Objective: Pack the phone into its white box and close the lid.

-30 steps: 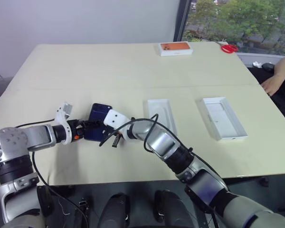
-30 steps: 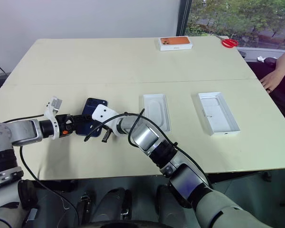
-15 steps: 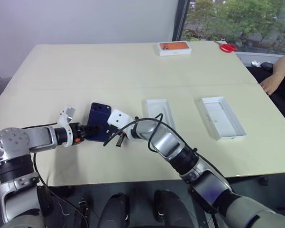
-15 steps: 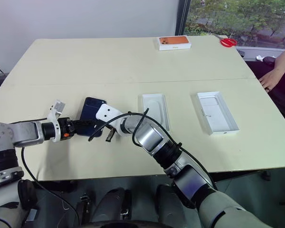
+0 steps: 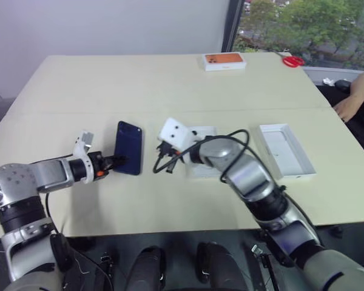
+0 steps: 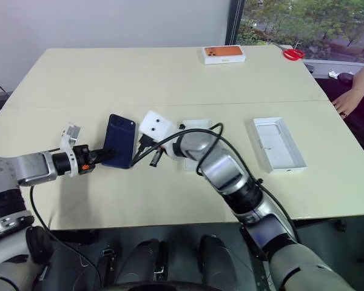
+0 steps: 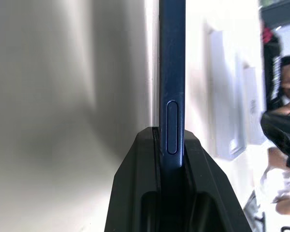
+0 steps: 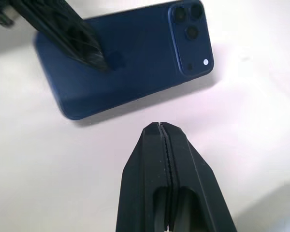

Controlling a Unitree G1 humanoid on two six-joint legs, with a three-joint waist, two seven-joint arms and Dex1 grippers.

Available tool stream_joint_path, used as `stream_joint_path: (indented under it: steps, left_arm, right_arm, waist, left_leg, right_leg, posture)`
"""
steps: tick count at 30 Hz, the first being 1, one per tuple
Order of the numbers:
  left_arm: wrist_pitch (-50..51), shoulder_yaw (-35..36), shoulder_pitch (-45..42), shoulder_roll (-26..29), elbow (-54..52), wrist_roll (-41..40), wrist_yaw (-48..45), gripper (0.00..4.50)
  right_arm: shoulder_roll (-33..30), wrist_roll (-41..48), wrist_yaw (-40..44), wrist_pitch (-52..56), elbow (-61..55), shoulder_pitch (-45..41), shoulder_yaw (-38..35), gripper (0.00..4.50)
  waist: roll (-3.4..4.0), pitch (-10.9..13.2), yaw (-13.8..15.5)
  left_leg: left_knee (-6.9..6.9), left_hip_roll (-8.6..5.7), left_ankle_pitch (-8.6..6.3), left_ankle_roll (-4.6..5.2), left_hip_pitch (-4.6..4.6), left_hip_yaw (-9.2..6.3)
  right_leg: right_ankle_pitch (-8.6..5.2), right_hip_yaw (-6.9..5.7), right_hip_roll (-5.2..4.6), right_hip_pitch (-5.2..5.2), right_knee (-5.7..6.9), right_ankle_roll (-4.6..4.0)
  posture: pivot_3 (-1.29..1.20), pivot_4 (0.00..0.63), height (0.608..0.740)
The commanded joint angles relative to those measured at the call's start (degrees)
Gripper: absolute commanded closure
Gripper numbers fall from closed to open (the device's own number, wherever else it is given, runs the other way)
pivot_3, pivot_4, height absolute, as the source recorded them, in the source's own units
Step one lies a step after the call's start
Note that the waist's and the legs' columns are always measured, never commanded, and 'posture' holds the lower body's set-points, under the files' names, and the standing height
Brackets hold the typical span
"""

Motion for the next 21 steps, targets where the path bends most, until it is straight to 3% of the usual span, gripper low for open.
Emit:
stream_joint_path:
  steps: [1, 5, 12, 17, 21]
  left_arm:
    - [-2.97, 2.75, -4.87, -10.6, -9.72, -8.54, 9.52, 4.48]
    - [-8.68, -1.07, -5.79, -24.06, -15.21, -13.41, 23.17, 4.48]
    - [-15.65, -12.08, -5.48, -38.97, -11.12, -20.39, 42.89, 4.48]
    - [-20.52, -17.03, -5.24, -38.61, -8.14, -24.67, 51.93, 4.48]
    - [-22.22, -19.58, -6.11, -36.3, -5.78, -26.77, 53.99, 4.48]
  right_arm:
    - [-7.78, 4.13, 3.97, 0.5, -9.01, 2.62, -7.96, 4.5]
    - [-17.95, 6.43, 7.41, -3.78, -12.29, 9.38, -13.69, 4.5]
    - [-28.03, 8.99, 8.6, -7.39, -9.55, 18.92, -24.65, 4.5]
    - [-30.27, 10.27, 8.08, -8.25, -9.42, 21.07, -26.75, 4.5]
    - [-30.85, 10.13, 7.47, -8.78, -8.61, 21.42, -26.78, 4.5]
  waist:
    - [-0.05, 0.02, 1.03]
    - [-0.15, 0.01, 1.13]
    - [-0.24, 0.09, 1.2]
    - [-0.23, 0.09, 0.84]
    - [-0.23, 0.1, 1.27]
  left_leg:
    - [0.05, -0.06, -0.02, 0.04, -0.04, -0.01]
    - [0.12, -0.24, -0.15, 0.27, -0.05, 0.02]
    - [0.09, -0.08, -0.12, 0.26, 0.01, 0.07]
    - [0.1, 0.01, -0.13, 0.29, 0.09, 0.13]
    - [0.11, 0.06, -0.12, 0.28, 0.06, 0.08]
  right_leg:
    - [0.0, -0.01, -0.06, 0.01, -0.05, 0.0]
    - [0.02, 0.05, -0.23, 0.15, -0.24, 0.03]
    - [0.05, 0.08, 0.02, 0.12, -0.14, 0.13]
    - [0.04, 0.15, 0.19, 0.16, -0.12, 0.11]
    - [0.04, 0.14, 0.4, 0.16, -0.13, 0.11]
  posture:
    - [0.0, 0.15, 0.74]
    - [0.0, 0.15, 0.74]
    - [0.0, 0.15, 0.74]
    - [0.0, 0.15, 0.74]
    - [0.0, 0.15, 0.74]
